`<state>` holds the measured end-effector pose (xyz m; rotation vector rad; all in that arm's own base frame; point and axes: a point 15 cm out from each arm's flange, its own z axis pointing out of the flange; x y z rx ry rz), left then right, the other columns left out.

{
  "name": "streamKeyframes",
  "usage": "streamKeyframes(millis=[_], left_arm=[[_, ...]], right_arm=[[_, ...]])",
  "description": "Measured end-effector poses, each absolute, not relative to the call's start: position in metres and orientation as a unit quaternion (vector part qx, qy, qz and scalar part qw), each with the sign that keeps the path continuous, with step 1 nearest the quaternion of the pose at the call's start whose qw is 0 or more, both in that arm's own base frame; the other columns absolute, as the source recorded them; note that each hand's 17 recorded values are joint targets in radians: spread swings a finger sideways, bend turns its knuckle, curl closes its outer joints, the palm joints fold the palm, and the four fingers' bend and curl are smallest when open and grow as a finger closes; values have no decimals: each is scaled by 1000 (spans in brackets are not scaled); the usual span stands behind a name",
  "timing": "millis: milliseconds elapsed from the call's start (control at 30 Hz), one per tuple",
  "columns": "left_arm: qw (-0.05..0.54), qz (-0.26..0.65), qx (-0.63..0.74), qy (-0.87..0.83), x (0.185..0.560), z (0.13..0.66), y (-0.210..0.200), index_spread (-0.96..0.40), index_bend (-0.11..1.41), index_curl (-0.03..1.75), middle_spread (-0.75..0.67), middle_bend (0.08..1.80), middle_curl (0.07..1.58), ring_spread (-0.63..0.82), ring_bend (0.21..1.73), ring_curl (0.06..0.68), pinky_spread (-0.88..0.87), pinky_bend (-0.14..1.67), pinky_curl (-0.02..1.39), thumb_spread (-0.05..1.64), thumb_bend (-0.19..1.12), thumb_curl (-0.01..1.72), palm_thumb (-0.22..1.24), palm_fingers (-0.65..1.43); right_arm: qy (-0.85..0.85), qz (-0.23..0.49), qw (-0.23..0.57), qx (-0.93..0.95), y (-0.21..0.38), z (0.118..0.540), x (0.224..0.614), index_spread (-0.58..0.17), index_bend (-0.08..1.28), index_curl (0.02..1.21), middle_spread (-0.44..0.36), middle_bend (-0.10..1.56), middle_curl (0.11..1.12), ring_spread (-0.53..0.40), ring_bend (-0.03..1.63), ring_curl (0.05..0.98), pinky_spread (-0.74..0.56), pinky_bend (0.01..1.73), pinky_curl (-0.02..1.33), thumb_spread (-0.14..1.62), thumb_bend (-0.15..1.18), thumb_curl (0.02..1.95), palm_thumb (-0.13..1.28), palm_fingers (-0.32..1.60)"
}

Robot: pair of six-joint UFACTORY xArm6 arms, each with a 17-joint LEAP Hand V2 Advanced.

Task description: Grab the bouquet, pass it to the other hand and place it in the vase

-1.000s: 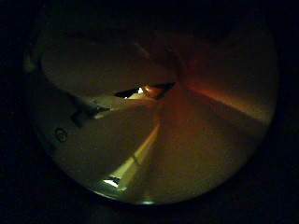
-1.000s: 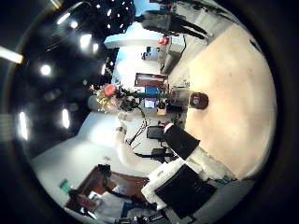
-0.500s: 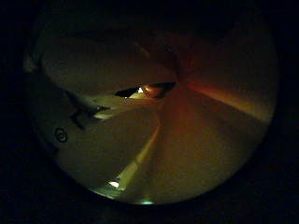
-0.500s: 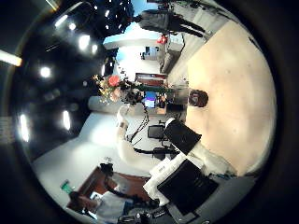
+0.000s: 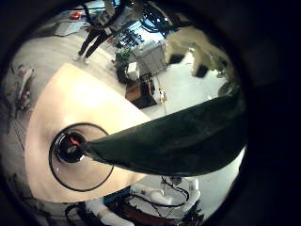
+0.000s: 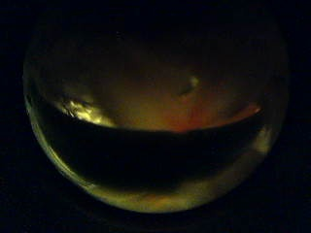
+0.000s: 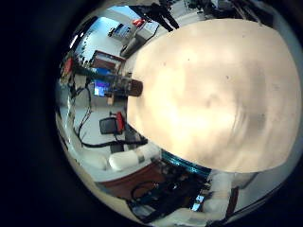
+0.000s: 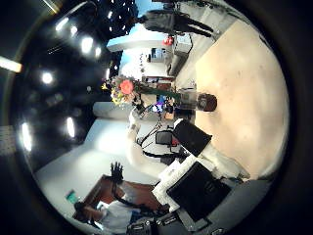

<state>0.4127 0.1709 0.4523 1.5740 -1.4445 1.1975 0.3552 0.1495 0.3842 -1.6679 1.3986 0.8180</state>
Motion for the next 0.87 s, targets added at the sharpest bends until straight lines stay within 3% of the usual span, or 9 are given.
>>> streamKeyframes(millis=[133, 300, 467, 867], left_arm=[[333, 448, 626, -545, 401, 439, 188, -111, 5, 723, 489, 137, 521, 603, 626, 197, 678, 483, 235, 846, -60, 425, 89, -417], [332, 445, 646, -523, 378, 432, 209, -20, 37, 522, 582, 132, 415, 700, 553, 165, 790, 411, 189, 822, -43, 389, 65, -353], [338, 391, 677, -523, 343, 408, 220, 6, 64, 379, 611, 132, 329, 738, 502, 150, 842, 363, 158, 807, -39, 368, 54, -305], [303, 420, 706, -483, 256, 415, 209, 8, 106, 202, 619, 146, 205, 751, 426, 142, 859, 305, 126, 817, -35, 343, 59, -210]], right_arm=[[549, 323, 397, -660, 150, 384, 355, -349, 187, 325, 16, 204, 344, 114, 512, 210, 368, 422, 251, 1046, -23, 446, 637, 322], [542, 322, 400, -666, 150, 386, 355, -341, 185, 332, 14, 197, 344, 103, 509, 206, 375, 408, 243, 1044, -24, 448, 646, 347], [533, 320, 401, -673, 149, 387, 352, -335, 186, 338, 13, 195, 343, 93, 504, 202, 379, 400, 237, 1043, -24, 448, 647, 373], [505, 331, 410, -684, 143, 376, 345, -339, 189, 354, -2, 194, 343, 65, 492, 193, 389, 380, 223, 1034, -21, 460, 673, 415]])
